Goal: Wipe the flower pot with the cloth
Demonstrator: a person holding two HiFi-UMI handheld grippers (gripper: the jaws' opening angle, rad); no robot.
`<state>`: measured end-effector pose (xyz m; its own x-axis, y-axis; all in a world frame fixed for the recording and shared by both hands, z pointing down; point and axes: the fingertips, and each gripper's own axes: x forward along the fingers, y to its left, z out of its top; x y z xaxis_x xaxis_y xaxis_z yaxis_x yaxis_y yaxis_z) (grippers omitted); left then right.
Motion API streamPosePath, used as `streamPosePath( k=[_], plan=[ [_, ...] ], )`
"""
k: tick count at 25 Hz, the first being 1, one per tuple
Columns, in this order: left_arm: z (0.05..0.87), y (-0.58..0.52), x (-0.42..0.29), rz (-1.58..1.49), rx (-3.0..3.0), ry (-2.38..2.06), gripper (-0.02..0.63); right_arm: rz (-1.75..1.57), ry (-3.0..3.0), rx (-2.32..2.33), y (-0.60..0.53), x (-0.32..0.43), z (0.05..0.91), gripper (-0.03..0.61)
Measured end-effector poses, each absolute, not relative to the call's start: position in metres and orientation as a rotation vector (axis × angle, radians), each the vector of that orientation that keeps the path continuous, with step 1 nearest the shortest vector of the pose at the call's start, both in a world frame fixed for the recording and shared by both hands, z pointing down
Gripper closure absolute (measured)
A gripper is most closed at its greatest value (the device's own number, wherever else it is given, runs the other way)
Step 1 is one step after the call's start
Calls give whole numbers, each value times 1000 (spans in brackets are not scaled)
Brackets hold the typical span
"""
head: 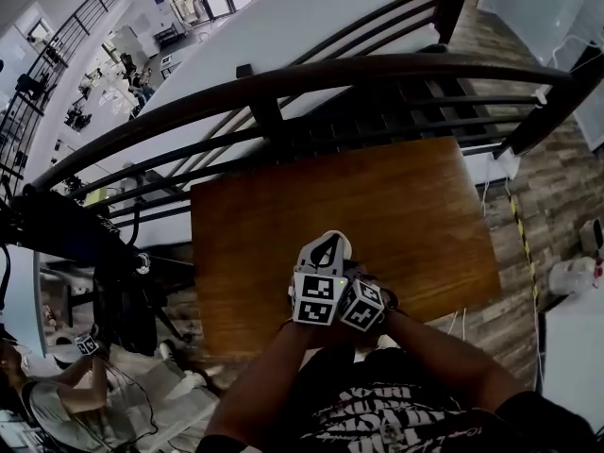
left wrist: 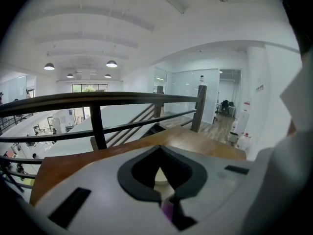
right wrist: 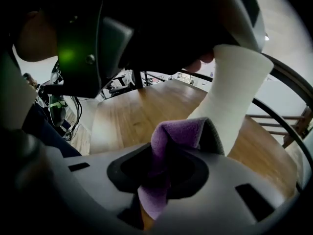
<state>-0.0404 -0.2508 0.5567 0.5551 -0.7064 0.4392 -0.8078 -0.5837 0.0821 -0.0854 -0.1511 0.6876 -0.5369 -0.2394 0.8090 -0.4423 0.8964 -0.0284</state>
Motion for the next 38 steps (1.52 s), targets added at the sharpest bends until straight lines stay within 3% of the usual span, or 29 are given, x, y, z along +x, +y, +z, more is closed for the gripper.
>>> streamPosePath(
  k=[18, 30, 38],
  plan=[
    [564, -250, -38, 524, 2532, -1251, 615, 334, -2032, 680, -205, 0, 697, 503],
    [562, -251, -35, 523, 2547, -1209, 616, 226, -2001, 700, -267, 0, 690, 503],
    [561, -251, -35, 530, 2547, -1211, 616, 229, -2002, 650, -245, 0, 695, 503]
  ],
)
